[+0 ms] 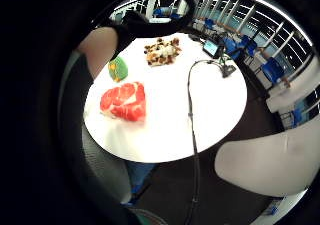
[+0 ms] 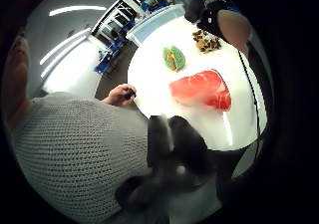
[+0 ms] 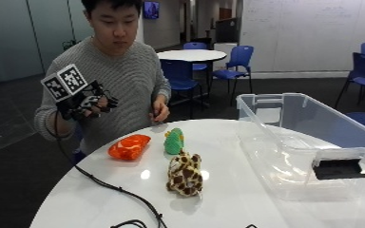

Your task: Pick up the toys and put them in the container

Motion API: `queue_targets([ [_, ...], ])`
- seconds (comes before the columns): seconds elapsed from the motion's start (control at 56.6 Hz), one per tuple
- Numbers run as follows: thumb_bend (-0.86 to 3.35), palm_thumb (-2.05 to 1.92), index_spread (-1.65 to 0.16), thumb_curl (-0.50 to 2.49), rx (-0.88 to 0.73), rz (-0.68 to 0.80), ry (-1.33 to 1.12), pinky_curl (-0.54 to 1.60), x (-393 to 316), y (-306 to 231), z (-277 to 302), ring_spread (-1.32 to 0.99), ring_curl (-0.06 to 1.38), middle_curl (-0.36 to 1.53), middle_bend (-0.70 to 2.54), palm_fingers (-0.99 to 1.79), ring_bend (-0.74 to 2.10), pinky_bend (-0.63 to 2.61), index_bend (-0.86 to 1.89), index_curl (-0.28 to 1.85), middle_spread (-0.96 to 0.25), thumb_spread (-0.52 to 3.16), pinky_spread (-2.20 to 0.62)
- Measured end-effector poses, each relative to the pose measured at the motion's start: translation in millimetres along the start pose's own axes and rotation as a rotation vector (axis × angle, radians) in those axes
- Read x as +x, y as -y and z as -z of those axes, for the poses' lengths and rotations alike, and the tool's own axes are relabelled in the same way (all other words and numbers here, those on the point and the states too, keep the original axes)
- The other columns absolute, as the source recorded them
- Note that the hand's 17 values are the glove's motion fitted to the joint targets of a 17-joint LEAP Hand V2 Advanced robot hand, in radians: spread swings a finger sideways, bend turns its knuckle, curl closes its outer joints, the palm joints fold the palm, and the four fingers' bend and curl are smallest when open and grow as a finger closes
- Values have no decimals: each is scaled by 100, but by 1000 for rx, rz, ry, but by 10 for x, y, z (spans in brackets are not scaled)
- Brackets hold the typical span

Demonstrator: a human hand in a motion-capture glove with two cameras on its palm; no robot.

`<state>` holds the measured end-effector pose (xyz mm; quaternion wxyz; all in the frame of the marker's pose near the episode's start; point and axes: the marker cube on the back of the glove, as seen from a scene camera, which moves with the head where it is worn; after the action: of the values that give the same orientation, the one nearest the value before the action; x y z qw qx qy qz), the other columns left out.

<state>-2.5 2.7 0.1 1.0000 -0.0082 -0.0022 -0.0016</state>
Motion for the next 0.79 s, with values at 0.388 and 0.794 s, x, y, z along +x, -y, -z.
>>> queue_targets([
  [0.388,2,4,-38,14,-36,22,-15,21,-33,120,-41,-33,12,15,19,38,32,47,25,21,-29,127,-3],
  [0.794,-1,5,-41,22,-129,96,34,28,-391,681,-250,-36,17,20,16,38,43,56,19,29,-31,138,-3],
])
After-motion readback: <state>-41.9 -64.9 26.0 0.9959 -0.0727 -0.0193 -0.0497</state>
